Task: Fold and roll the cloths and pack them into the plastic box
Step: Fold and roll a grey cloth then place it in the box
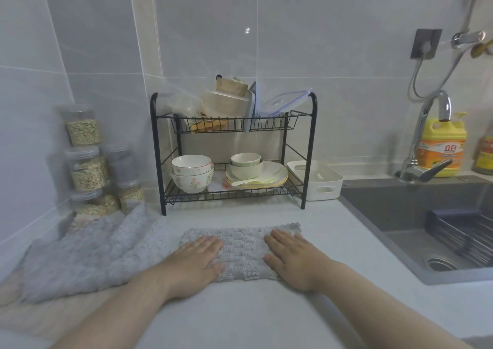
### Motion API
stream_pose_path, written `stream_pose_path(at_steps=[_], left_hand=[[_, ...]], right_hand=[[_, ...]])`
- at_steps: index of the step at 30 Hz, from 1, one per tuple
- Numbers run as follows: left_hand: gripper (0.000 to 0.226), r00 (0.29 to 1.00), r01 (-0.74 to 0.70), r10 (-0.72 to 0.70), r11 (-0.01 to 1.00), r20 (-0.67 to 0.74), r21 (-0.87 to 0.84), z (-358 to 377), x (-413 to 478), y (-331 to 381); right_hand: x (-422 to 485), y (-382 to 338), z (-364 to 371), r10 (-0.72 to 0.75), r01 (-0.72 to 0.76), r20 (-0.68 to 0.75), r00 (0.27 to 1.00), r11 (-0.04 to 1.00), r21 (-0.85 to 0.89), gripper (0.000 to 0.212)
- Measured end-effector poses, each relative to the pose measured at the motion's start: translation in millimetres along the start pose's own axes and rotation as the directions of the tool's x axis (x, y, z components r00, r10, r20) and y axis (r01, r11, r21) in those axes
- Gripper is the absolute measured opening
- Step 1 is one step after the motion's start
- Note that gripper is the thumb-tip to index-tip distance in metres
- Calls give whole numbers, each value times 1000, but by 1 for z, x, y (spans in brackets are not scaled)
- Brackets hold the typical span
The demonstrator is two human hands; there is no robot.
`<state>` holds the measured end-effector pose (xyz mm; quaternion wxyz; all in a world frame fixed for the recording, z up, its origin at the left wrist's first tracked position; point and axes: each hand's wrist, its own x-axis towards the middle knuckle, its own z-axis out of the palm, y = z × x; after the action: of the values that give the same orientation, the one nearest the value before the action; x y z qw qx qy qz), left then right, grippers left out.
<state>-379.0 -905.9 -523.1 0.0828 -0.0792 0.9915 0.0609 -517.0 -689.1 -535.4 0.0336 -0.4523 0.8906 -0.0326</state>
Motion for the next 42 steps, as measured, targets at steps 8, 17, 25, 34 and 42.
stream_pose_path(at_steps=[8, 17, 25, 34, 42], left_hand=[[71, 999, 2, -4, 999, 38, 45, 14, -33, 25], [60, 968, -58, 44, 997, -246, -48, 7, -52, 51], [75, 996, 51, -56, 997, -77, -63, 17, -34, 73], [59, 927, -104, -70, 896, -368, -432, 7, -29, 110], [37, 974, 41, -209, -192, 82, -980, -55, -34, 103]], right_hand=[[-50, -7, -4, 4, -3, 51, 999, 1000, -9, 116], [-71, -1, -15, 534, -452, -250, 808, 833, 320, 45], [-71, -15, -23, 560, -467, -86, 824, 757, 456, 24], [-82, -17, -88, 576, -224, 3, 817, 312, 923, 48], [-52, -87, -101, 248, -55, -16, 969, 279, 959, 40]])
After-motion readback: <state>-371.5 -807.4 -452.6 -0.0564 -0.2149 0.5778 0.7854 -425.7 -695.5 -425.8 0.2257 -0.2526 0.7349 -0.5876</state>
